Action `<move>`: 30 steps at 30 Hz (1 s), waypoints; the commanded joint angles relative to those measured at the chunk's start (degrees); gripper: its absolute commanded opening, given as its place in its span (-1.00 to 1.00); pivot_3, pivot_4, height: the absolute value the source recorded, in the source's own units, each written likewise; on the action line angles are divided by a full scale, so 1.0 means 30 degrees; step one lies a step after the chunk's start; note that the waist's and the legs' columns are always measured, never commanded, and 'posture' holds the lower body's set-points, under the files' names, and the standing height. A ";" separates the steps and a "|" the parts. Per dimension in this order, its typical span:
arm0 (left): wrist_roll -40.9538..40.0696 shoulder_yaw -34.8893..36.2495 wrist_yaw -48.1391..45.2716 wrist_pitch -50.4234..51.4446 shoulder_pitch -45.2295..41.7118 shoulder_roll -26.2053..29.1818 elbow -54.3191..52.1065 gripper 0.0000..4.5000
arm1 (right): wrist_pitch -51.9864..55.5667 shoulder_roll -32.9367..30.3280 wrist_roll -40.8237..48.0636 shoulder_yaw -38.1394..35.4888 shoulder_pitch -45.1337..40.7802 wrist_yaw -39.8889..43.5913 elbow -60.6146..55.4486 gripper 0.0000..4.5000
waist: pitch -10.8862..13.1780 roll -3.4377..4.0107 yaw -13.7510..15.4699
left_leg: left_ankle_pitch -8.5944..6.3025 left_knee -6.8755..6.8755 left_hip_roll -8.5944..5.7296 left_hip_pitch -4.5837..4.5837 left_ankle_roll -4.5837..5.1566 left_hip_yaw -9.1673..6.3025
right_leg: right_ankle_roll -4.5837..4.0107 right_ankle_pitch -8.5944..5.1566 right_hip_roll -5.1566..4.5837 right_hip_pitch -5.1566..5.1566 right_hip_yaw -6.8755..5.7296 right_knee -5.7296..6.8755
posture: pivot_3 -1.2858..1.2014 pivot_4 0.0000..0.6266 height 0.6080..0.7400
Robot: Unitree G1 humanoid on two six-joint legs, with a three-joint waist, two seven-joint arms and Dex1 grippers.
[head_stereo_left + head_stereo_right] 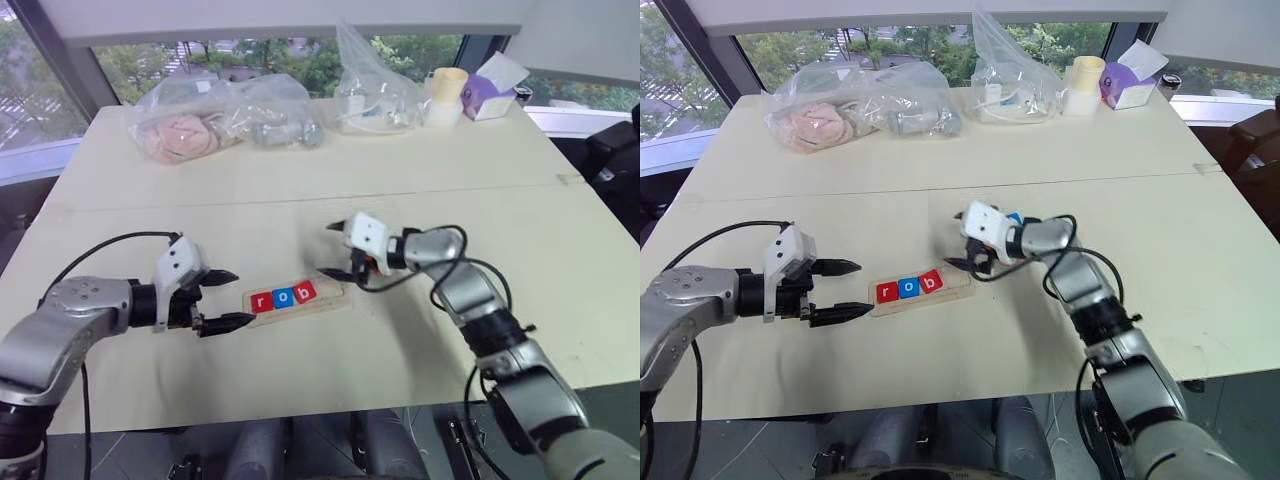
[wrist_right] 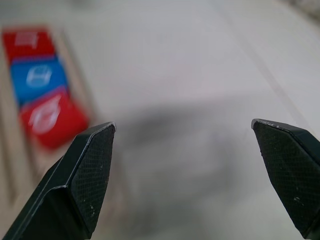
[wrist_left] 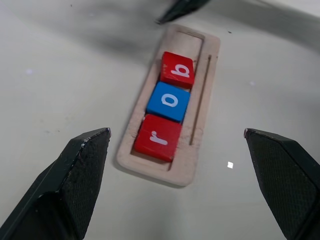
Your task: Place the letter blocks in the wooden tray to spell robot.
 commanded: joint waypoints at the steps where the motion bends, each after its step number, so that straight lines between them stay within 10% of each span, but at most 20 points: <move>1: -0.0535 0.0671 -0.0270 0.0018 -0.0437 0.0232 -0.0506 1.00 | -0.0011 -0.0283 -0.0176 -0.0022 0.0099 -0.0259 -0.1711 0.98 | 0.0000 0.0000 -0.0096 | 0.0000 -0.0001 0.0003 0.0004 0.0000 0.0003 | 0.0000 0.0000 0.0003 0.0000 0.0001 0.0000 | 0.03 -0.52 1.00; 30: -0.0675 0.0240 0.0385 0.0353 -0.0964 0.0183 -0.0492 1.00 | -0.0086 0.0732 -0.0350 0.1421 0.0469 -0.0608 -0.1555 0.98 | -0.0001 -0.0001 -0.0021 | 0.0001 -0.0005 0.0010 0.0006 0.0000 0.0004 | 0.0001 -0.0001 0.0013 0.0000 0.0002 0.0001 | 0.03 -0.52 1.00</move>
